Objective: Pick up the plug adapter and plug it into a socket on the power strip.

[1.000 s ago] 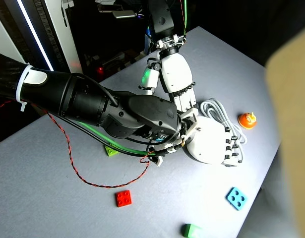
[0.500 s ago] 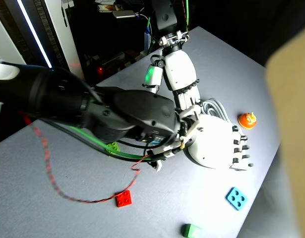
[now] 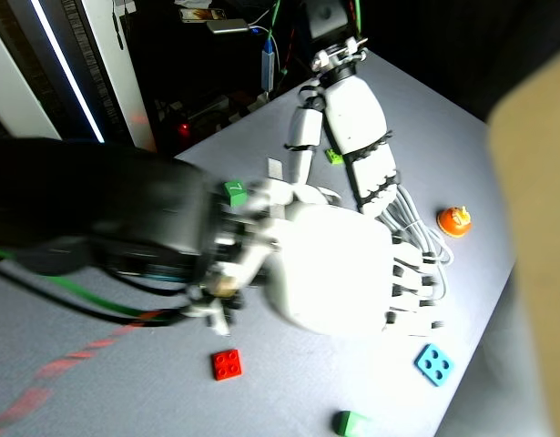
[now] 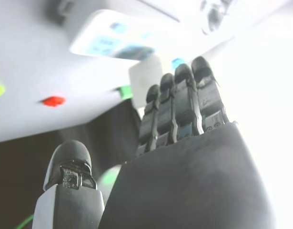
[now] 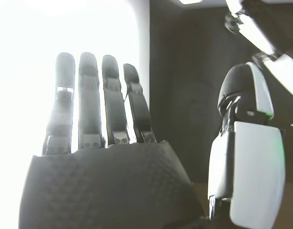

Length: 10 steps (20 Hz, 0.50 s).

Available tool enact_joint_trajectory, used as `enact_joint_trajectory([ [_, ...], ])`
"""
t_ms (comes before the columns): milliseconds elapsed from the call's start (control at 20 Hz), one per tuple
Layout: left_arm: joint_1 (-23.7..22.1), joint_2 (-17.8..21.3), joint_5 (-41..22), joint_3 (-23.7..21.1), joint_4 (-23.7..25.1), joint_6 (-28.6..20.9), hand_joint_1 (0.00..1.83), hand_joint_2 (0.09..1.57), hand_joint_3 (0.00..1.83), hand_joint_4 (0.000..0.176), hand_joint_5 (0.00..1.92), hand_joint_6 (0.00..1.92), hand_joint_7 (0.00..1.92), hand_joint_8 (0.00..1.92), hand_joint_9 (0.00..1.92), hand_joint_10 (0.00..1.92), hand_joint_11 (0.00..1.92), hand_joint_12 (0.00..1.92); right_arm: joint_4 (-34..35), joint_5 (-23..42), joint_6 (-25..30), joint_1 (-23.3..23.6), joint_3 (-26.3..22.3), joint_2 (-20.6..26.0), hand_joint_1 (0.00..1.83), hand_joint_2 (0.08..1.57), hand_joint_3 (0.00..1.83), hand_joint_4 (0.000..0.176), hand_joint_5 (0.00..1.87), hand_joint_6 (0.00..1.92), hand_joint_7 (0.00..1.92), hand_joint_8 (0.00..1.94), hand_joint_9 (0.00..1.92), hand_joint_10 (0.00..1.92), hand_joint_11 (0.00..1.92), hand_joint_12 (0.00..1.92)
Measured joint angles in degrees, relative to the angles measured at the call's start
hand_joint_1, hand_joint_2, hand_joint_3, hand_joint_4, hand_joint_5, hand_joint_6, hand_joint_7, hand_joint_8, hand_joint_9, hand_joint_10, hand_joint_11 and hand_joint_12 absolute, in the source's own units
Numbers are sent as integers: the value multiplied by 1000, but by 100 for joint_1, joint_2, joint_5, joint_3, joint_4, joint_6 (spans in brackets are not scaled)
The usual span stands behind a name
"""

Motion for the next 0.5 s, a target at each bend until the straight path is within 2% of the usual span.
enact_joint_trajectory([
  [50, -68, 42, 48, 4, -7, 31, 0, 1173, 2, 0, 100, 1, 134, 3, 122, 5, 0, 331, 131, 39, 0, 0, -195, 166, 478, 926, 0, 0, 325, 3, 379, 2, 386, 7, 7, 1018],
  [100, -120, 74, 105, 4, 13, 59, 0, 1204, 0, 0, 171, 4, 177, 2, 154, 4, 0, 458, 243, 68, 0, 0, -323, 284, 419, 975, 6, 0, 360, 6, 414, 4, 427, 10, 46, 1013],
  [150, -170, 133, 184, 4, 39, 72, 0, 1211, 0, 0, 187, 4, 187, 1, 161, 3, 0, 495, 330, 168, -2, 0, -533, 457, 406, 986, 8, 0, 367, 6, 421, 4, 436, 11, 54, 1012],
  [250, -203, 256, 289, 4, 28, 101, 0, 1212, 0, 0, 190, 3, 189, 1, 163, 3, 0, 504, 450, 339, -7, 0, -820, 688, 402, 990, 7, 0, 369, 5, 423, 3, 439, 9, 57, 1010],
  [300, -240, 339, 363, 7, 17, 157, 41, 1252, 3, 0, 325, 12, 348, 17, 330, 17, 5, 771, 470, 452, -24, 0, -973, 800, 431, 1017, 5, 0, 566, 39, 630, 24, 613, 45, 192, 1079],
  [350, -293, 420, 466, 24, 15, 192, 159, 1274, 2, 0, 484, 21, 549, 23, 532, 40, 132, 898, 474, 557, -61, 0, -1106, 887, 446, 1025, 2, 0, 751, 65, 815, 44, 765, 82, 335, 1184],
  [500, -466, 638, 800, 46, 66, 455, 196, 1278, 0, 0, 535, 6, 612, 5, 599, 18, 164, 938, 496, 813, -144, -9, -1480, 1132, 452, 1027, 0, 0, 824, 19, 882, 8, 822, 54, 376, 1210],
])
